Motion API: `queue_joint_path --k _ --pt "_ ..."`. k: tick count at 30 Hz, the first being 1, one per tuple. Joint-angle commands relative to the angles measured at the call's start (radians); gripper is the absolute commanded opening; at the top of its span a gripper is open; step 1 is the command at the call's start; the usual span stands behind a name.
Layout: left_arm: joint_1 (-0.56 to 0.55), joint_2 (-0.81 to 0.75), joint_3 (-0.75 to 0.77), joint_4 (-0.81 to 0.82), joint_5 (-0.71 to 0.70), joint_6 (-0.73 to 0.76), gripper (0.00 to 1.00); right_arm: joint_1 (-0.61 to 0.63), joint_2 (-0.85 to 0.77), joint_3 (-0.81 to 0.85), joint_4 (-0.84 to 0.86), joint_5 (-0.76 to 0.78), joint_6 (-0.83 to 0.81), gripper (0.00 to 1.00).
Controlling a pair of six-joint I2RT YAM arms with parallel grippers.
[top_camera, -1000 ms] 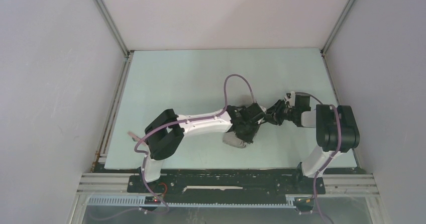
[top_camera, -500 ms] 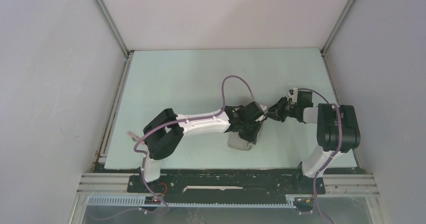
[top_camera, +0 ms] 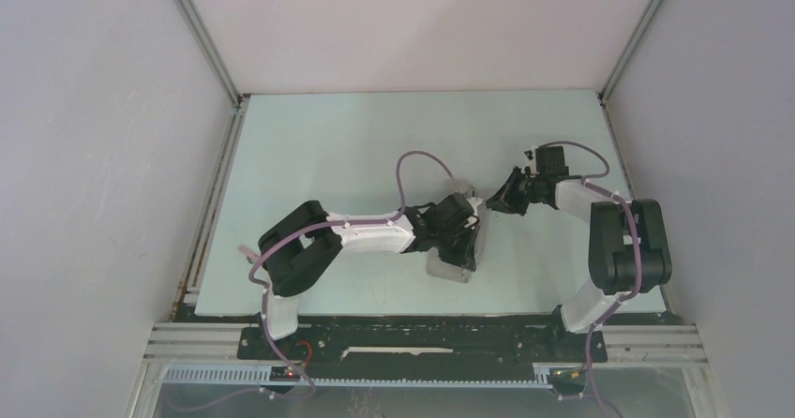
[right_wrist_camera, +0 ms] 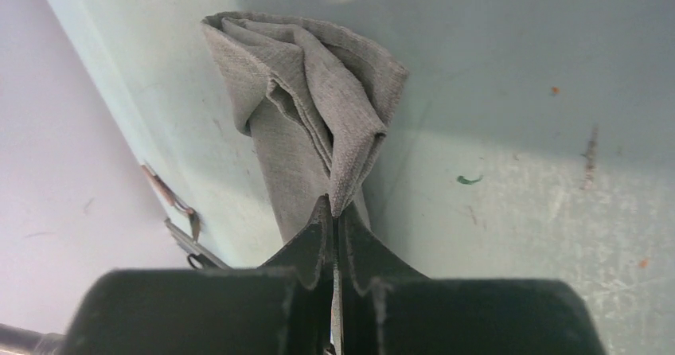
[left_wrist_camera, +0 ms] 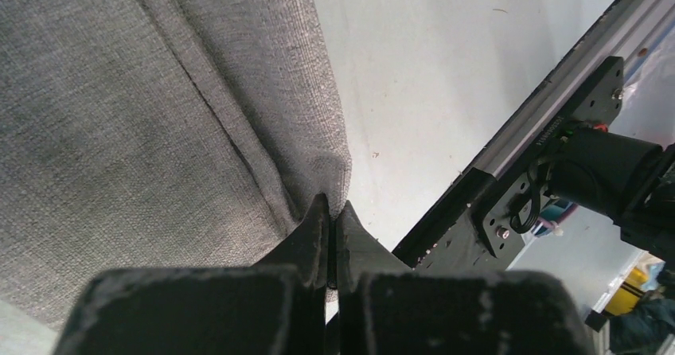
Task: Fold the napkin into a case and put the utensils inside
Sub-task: Fold the 2/3-rectangle-folded napkin at the center of the board.
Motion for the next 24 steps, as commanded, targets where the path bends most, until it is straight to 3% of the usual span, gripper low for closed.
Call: queue_joint_path --k 1,8,24 --pt "0.016 -0.099 -0.071 0.137 0.064 -0.036 0.0 0.072 -0.026 0.105 -0.146 0.137 -0.052 0.0" --pt "0.052 -0.149 -0.207 0.28 0.103 -0.06 0.0 0.174 0.021 0.238 -0.286 0.285 -0.031 0.0" --pt "0.136 -0.222 -0.479 0.542 0.164 -0.114 0.0 0.342 0.214 0.514 -0.436 0.412 0.03 0.0"
